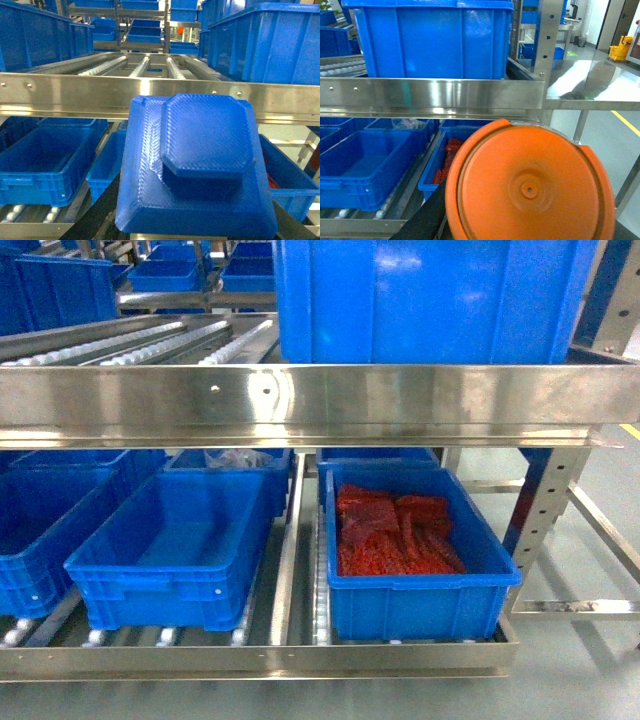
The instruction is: Sort blue parts and orange caps into right shelf containers
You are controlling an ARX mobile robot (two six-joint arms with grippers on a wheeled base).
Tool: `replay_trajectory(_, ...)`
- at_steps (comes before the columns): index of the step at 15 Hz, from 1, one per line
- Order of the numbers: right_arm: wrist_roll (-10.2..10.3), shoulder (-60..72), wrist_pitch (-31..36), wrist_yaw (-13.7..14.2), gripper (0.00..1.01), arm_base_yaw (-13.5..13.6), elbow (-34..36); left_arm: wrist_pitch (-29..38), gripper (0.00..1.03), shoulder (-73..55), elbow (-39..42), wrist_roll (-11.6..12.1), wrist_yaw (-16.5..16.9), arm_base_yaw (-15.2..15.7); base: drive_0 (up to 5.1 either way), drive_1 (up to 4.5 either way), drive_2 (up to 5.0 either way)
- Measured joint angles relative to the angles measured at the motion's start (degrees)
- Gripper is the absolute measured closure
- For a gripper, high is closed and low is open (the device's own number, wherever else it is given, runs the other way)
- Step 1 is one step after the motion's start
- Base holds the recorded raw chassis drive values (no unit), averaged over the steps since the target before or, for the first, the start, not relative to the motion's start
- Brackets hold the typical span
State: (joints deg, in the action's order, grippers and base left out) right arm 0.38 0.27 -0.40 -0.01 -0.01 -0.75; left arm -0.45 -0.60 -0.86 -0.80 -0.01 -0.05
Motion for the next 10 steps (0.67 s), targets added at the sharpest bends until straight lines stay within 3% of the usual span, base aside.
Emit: replay_trajectory(10, 0.0, 0.0, 0.0, 0.0, 0.57, 0.0, 0.0, 0.0, 0.59, 0.0, 0.0, 0.0, 0.0, 0.0, -5.0, 2.40, 2.4)
